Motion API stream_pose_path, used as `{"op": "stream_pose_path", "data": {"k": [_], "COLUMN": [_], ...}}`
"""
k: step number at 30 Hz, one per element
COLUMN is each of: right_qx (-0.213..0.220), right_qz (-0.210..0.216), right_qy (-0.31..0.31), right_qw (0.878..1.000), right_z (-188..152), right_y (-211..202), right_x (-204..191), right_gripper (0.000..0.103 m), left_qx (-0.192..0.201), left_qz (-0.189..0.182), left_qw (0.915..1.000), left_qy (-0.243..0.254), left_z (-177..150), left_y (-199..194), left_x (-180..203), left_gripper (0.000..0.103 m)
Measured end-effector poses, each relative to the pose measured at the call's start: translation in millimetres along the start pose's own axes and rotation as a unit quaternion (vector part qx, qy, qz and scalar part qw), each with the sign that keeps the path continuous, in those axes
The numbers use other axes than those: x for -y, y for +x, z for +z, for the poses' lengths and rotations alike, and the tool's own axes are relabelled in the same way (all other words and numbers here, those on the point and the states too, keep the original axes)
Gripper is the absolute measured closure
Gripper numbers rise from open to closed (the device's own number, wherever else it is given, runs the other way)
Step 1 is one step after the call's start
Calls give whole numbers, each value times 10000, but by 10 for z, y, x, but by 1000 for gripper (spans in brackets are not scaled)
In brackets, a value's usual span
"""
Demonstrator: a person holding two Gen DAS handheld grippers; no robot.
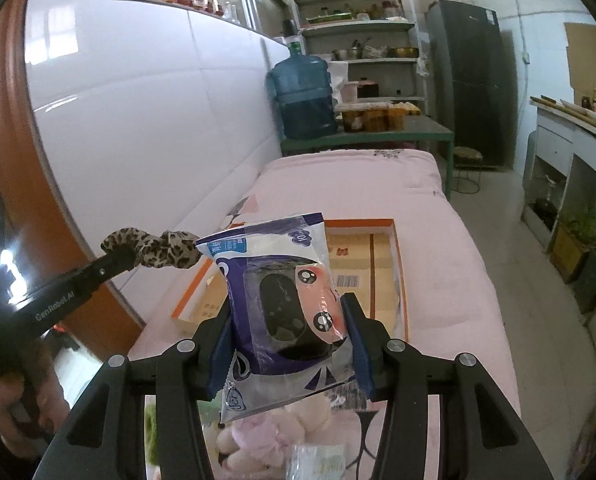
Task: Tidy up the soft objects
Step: 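Carry the scrunchie and snack bag with both grippers over the wooden tray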
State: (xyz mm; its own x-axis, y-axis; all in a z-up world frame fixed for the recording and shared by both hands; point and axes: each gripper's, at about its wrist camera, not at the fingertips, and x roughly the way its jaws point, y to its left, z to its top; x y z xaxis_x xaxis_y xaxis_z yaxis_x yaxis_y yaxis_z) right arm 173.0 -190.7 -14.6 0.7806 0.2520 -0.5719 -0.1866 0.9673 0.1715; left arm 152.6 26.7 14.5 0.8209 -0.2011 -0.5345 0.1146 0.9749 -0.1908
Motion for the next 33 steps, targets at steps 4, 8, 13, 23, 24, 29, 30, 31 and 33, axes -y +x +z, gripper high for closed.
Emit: {"op": "stream_pose_path", "data": {"k": [4,8,13,23,24,29,30,31,33], "right_qx": [-47,-115,-222,-368,-378,-440,-456,-472,-527], "right_qz": [4,-14,-11,4,6,-2,-4,-12,-42], "right_qy": [74,81,103,141,147,161,167,168,162], "right_qw": [10000,9999,9997,9992,9992,9989,9988,9987,9985], "right_z": [61,101,155,206,215,265,271,274,283], "right_y": [145,274,482,790,812,954,984,1006,1084], "right_x": [49,90,136,216,232,268,275,277,292], "right_gripper": [52,52,52,52,52,52,52,52,52], "left_qx": [-85,-178,-298,-499,-521,-597,-614,-631,-689], "left_qz": [33,78,102,183,190,218,222,227,225], "left_qw": [9999,9997,9993,9984,9983,9978,9977,9976,9972], "left_qy": [-112,-151,-208,-181,-183,-197,-189,-180,-176], "left_z": [34,35,39,40,43,41,39,38,18], "left_y": [165,329,551,897,929,1060,1093,1124,1187], "left_x": [-70,-108,-134,-164,-168,-190,-191,-193,-199], "left_gripper": [100,100,100,100,100,100,100,100,100]}}
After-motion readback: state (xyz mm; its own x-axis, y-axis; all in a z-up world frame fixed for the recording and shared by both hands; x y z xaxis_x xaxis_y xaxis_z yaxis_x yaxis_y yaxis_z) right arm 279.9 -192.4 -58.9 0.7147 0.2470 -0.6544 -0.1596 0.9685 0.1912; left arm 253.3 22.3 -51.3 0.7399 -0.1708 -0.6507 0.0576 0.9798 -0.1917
